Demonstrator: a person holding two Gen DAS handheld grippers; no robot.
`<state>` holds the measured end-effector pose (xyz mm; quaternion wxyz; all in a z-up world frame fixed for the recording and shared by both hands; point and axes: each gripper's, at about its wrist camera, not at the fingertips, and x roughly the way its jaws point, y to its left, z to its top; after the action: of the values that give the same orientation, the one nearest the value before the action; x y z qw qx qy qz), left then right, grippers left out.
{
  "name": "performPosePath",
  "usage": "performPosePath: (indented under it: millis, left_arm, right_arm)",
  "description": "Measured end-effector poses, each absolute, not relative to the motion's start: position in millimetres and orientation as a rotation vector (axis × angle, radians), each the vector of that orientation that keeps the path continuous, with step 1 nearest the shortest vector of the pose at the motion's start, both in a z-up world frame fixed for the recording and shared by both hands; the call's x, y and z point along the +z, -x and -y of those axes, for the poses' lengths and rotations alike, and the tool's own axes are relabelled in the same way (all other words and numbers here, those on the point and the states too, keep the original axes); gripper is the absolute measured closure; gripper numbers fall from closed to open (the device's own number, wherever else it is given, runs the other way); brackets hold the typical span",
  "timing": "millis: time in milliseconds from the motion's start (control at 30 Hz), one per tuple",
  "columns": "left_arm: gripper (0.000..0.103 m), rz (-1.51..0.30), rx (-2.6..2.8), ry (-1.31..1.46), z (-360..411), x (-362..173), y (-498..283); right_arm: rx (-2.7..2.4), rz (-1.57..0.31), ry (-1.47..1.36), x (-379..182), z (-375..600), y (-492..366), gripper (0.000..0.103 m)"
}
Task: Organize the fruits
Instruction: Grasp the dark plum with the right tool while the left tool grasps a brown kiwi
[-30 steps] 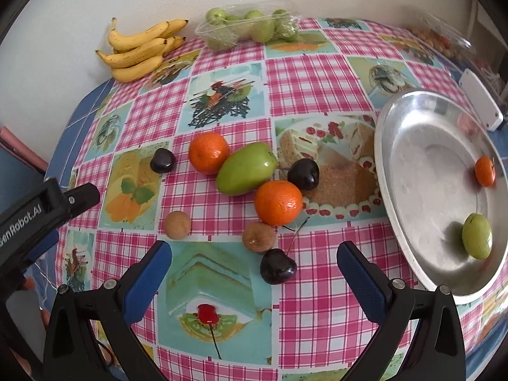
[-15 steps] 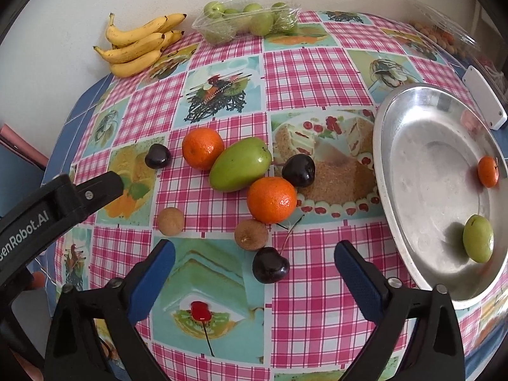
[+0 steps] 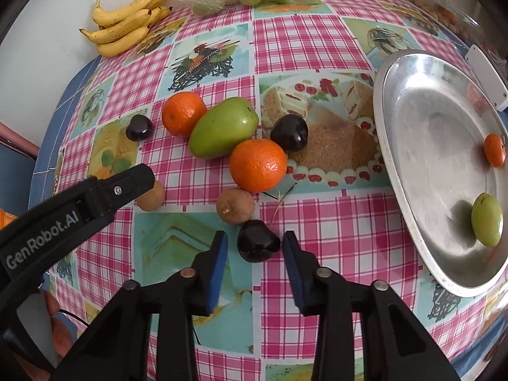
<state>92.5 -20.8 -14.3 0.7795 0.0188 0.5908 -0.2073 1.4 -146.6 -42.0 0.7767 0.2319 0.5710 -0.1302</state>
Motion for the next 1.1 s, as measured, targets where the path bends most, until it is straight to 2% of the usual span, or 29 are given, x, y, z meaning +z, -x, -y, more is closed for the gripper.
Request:
performPosePath:
  millis: [167, 267, 767, 1100]
  left_arm:
    - [0.072, -1.287, -0.457, -0.063, 26, -19, -92]
    - [0.077, -1.29, -0.462, -0.072, 27, -21, -91]
    - [0.077, -1.229, -0.47, -0.021, 20, 3, -90]
    - [0.077, -1.213, -0.44, -0.004, 22, 9, -89]
  right_arm:
    - [-0.279, -1.237, -0.509, -41, 148, 0, 0.075]
    - [-0.277, -1.235, -0.515, -40, 149, 2, 0.075]
    - [-0.26, -1.153, -0.53, -7, 156, 16, 0.075]
    - [-0.279, -1.151, -0.547, -7, 166, 19, 0.075]
